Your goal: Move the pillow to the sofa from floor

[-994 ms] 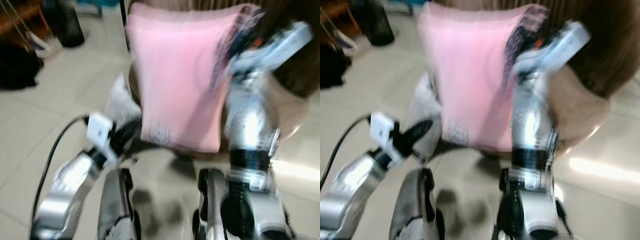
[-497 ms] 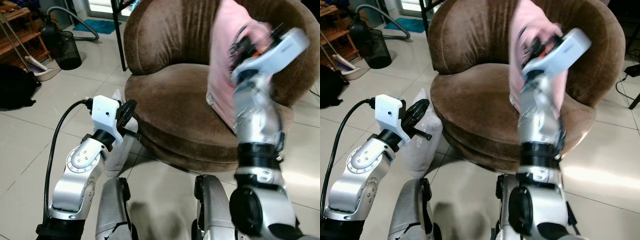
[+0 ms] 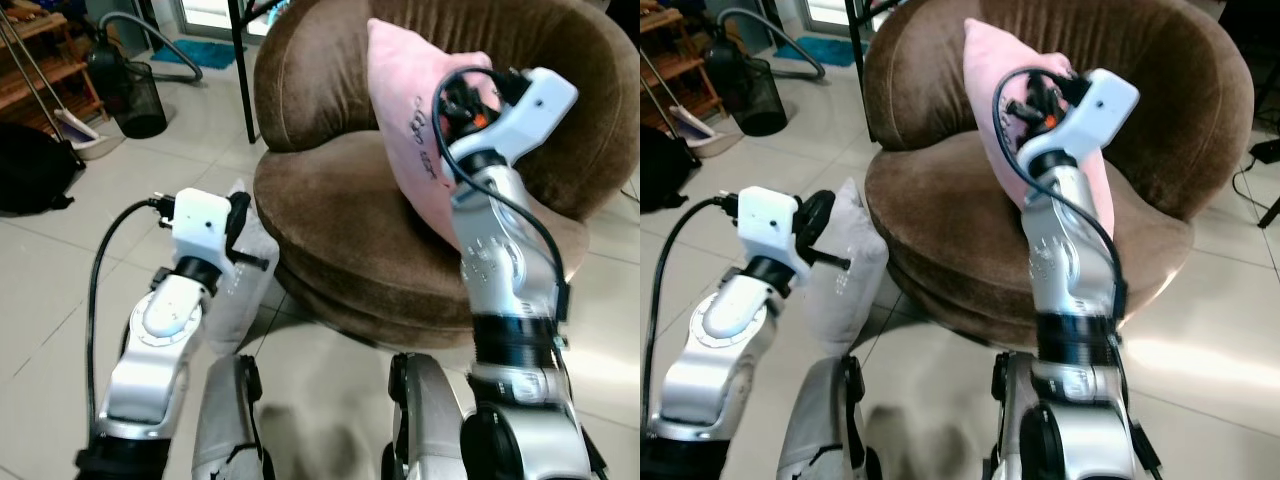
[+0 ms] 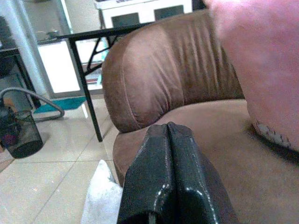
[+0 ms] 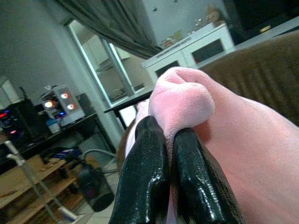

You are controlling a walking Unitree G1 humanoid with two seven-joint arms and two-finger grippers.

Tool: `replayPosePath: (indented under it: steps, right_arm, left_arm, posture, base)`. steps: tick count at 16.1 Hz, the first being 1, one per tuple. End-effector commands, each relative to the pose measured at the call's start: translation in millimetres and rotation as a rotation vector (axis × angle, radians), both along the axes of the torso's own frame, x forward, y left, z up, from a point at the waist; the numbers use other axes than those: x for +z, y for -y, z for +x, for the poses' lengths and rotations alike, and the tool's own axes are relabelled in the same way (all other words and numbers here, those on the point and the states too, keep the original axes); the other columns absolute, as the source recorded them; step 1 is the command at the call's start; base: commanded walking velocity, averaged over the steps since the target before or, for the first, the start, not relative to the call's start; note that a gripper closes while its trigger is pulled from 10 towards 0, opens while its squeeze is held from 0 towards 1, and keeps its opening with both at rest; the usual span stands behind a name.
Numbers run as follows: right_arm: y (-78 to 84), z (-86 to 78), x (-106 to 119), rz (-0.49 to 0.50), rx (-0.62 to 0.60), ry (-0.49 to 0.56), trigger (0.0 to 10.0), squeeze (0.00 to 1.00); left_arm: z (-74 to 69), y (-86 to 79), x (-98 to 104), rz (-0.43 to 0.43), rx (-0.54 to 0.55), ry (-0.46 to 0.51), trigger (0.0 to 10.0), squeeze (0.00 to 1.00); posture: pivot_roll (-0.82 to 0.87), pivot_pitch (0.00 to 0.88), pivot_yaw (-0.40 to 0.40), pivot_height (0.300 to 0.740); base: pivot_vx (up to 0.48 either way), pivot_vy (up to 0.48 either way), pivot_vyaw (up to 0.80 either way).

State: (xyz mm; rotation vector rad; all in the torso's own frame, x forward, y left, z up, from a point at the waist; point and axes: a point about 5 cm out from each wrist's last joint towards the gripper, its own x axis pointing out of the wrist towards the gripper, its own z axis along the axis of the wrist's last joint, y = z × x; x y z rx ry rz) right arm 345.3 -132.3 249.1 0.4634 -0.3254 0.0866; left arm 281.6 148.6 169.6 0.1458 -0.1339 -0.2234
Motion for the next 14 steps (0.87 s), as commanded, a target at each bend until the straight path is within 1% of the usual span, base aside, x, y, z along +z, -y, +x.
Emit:
replayPosePath:
  steps: [1,3,4,6,9,11,13,14]
  right_arm:
    - [2.2,-4.2,5.1,-0.016,-0.025,0.007,10.0,0.0]
    - [5.8,-7.0,2.7,-0.02,-0.046,-0.015,10.0,0.0]
    - [5.9,-7.7,2.6,-0.044,-0.052,-0.022,10.0,0.0]
    - [4.4,-9.1,2.3,-0.07,-0.054,-0.025,10.0,0.0]
    - [8.5,-16.8,-6.3,-0.117,-0.082,-0.043,10.0,0.0]
    - [10.0,-23.8,-16.0,-0.131,-0.086,-0.066,10.0,0.0]
    - [8.7,-27.1,-21.4,-0.13,-0.086,-0.08,10.0,0.0]
    - [6.4,-29.4,-25.3,-0.131,-0.084,-0.091,10.0,0.0]
  left_arm:
    - [1.7,4.6,5.0,0.015,-0.003,0.025,10.0,0.0]
    - [3.2,10.5,4.8,0.013,-0.04,0.032,10.0,0.0]
    - [5.0,11.8,6.0,-0.002,-0.046,0.034,10.0,0.0]
    - [7.3,11.7,5.8,-0.012,-0.034,0.031,10.0,0.0]
    - [4.1,10.6,1.2,0.01,-0.054,0.022,10.0,0.0]
    - [2.9,9.9,-4.3,0.059,-0.078,0.005,10.0,0.0]
    - [2.6,10.4,-4.8,0.05,-0.075,0.005,10.0,0.0]
    - [2.5,11.7,-3.4,0.047,-0.08,0.012,10.0,0.0]
  posture:
    - [-0.07,0.0,0.024,0.56]
    - [-0.08,0.0,0.031,0.58]
    - [-0.09,0.0,0.033,0.59]
    - [-0.09,0.0,0.037,0.61]
    - [-0.09,0.0,0.036,0.64]
    - [-0.09,0.0,0.035,0.665]
    - [-0.09,0.0,0.034,0.68]
    - [-0.08,0.0,0.033,0.695]
  base:
    - [0.0,0.0,0.0]
    - [0.0,0.0,0.0]
    - [0.0,0.0,0.0]
    - [0.0,0.0,0.0]
    - [0.0,0.0,0.0]
    - [0.0,0.0,0.0]
    - [0.0,0.0,0.0]
    - [0.0,0.0,0.0]
